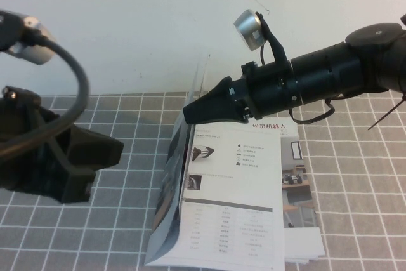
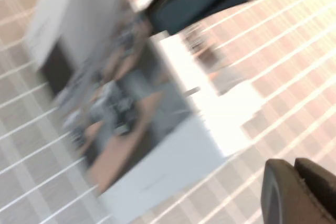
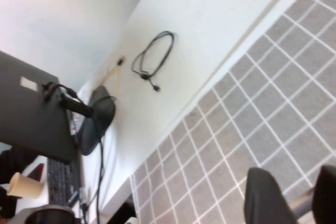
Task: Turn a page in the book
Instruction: Open the closed book
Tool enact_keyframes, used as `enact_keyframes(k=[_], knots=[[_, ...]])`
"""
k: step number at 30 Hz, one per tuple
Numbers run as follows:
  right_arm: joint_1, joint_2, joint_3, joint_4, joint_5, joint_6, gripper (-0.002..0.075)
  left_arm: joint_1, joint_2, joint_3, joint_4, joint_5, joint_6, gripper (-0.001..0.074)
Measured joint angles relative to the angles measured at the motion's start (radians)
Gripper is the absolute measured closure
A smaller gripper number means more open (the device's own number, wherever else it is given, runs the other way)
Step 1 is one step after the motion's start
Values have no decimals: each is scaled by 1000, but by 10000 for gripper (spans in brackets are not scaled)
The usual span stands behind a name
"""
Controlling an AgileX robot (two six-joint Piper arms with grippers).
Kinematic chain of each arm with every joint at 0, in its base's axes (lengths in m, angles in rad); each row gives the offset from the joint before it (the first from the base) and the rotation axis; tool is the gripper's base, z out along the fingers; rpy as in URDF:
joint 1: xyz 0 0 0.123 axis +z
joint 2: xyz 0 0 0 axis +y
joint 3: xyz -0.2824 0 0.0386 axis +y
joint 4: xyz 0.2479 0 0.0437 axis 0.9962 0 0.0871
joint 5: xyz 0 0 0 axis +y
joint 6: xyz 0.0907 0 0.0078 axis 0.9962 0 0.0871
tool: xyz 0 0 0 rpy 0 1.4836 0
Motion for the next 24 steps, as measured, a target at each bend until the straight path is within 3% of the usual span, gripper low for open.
enact_keyframes(k=[8,16,24], knots=[[6,50,-4,-4,-11,4,506,0,-8,0,-215,125,121,718],[24,63,-4,16,-19,1,506,-6,92,0,-245,91,133,718],[31,63,-4,46,-20,-4,506,-193,192,1,-210,-35,136,718]])
